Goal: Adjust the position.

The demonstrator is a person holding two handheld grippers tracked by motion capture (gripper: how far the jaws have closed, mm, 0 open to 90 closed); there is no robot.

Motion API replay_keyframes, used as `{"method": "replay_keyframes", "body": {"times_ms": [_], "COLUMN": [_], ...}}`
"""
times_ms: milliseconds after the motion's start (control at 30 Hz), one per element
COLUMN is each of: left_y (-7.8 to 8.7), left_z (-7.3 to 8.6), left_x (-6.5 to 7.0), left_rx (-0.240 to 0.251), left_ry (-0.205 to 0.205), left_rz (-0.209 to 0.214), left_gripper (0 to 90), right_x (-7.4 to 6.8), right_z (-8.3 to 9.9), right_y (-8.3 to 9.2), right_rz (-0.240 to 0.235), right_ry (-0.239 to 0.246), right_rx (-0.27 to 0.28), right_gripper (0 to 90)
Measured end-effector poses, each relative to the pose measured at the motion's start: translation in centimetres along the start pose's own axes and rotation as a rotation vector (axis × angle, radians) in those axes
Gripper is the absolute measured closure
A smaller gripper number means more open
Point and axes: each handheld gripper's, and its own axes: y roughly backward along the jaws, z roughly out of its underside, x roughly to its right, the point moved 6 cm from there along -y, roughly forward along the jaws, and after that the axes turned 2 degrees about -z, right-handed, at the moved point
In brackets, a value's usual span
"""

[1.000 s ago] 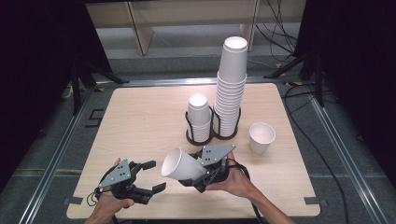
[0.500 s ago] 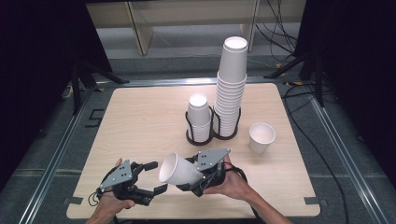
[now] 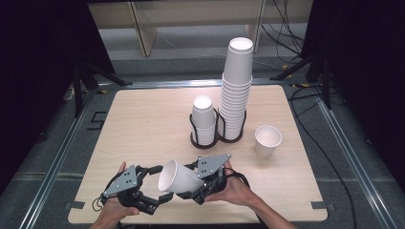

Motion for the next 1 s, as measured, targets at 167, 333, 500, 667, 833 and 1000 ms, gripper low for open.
{"method": "replay_keyframes", "body": {"times_ms": [167, 333, 500, 667, 833, 1000], "left_y": [-0.2, -0.1, -0.3, -0.1, -0.1, 0.0], "left_z": [-0.2, -0.3, -0.3, -0.2, -0.3, -0.5], "left_x": [0.3, 0.5, 0.7, 0.6, 0.7, 0.8], "left_rx": [0.026, 0.021, 0.044, 0.028, 0.034, 0.047], "left_ry": [-0.005, -0.005, -0.011, -0.004, -0.033, -0.039], "left_rz": [0.014, 0.022, 0.034, 0.032, 0.045, 0.063], "left_gripper": [3.7, 5.7, 5.7, 6.5, 10.1, 14.4], "right_x": [-0.4, -0.6, -0.9, -0.8, -0.8, -0.9], "right_z": [0.0, 0.0, 0.0, 0.1, 0.3, 0.4], "right_y": [-0.6, -1.0, -1.4, -1.5, -1.6, -1.6], "right_rz": [-0.026, -0.032, -0.041, -0.043, -0.048, -0.052], "right_ry": [-0.006, 0.003, 0.002, 0.002, 0.005, -0.003], "right_rx": [-0.009, -0.015, -0.024, -0.025, -0.031, -0.035], "right_gripper": [21.8, 21.8, 21.8, 21.9, 22.3, 22.3]}}
